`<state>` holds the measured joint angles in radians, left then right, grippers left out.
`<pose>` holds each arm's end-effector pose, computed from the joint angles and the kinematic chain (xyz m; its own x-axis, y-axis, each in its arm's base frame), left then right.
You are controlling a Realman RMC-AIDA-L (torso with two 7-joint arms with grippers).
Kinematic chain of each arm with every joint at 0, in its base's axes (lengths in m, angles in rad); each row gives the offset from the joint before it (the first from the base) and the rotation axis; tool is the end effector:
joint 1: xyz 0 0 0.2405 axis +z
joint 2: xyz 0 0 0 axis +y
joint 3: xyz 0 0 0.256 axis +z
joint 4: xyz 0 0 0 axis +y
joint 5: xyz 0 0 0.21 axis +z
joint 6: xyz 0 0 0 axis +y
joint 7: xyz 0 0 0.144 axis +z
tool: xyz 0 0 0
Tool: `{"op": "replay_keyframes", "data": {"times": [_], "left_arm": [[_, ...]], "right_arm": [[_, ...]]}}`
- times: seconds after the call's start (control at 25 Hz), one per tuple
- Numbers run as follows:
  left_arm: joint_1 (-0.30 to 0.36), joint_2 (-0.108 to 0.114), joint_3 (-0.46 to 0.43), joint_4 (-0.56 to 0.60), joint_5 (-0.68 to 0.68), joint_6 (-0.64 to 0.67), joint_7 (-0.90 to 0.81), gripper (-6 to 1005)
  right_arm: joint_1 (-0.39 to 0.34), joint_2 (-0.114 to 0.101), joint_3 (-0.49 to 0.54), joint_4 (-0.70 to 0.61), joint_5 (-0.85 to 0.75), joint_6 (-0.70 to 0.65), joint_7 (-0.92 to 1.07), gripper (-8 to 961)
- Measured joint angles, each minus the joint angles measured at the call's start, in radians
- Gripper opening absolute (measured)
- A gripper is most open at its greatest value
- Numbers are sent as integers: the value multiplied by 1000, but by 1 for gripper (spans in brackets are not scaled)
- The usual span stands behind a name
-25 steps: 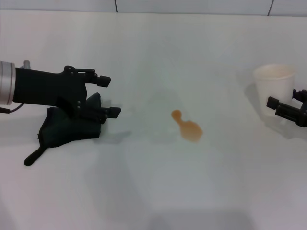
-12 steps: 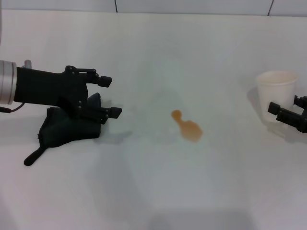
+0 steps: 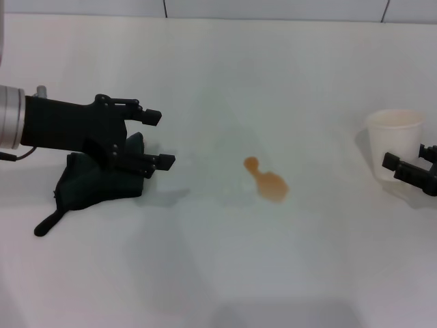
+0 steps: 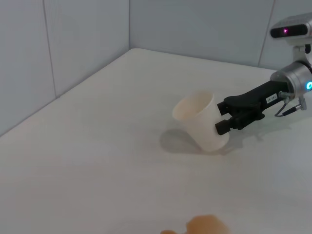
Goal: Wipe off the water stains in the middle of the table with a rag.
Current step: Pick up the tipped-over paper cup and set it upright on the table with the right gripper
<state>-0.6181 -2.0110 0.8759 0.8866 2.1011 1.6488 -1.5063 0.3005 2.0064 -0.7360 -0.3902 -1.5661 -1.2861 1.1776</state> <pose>-0.2198 0.3555 0.0305 0.9529 0.1830 0.2419 0.2167 -0.9687 -0.1207 0.3639 0.2874 0.0151 0.5780 -0.4034 -0.7093 -0.7812 -0.5246 -0.3383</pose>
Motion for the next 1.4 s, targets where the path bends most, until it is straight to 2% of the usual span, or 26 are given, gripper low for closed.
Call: {"op": "replay_keyframes", "data": {"times": [0.72, 0.92, 1.4], "left_arm": [[0, 0, 0, 0, 1, 4, -3, 865], [0, 0, 0, 6, 1, 9, -9, 864], [-2, 0, 0, 7, 1, 16, -15, 862]], "right_arm": [[-14, -1, 0, 29, 0, -16, -5, 788], [-26, 0, 0, 30, -1, -23, -5, 850], [-46, -2, -7, 30, -9, -64, -17, 853]]}}
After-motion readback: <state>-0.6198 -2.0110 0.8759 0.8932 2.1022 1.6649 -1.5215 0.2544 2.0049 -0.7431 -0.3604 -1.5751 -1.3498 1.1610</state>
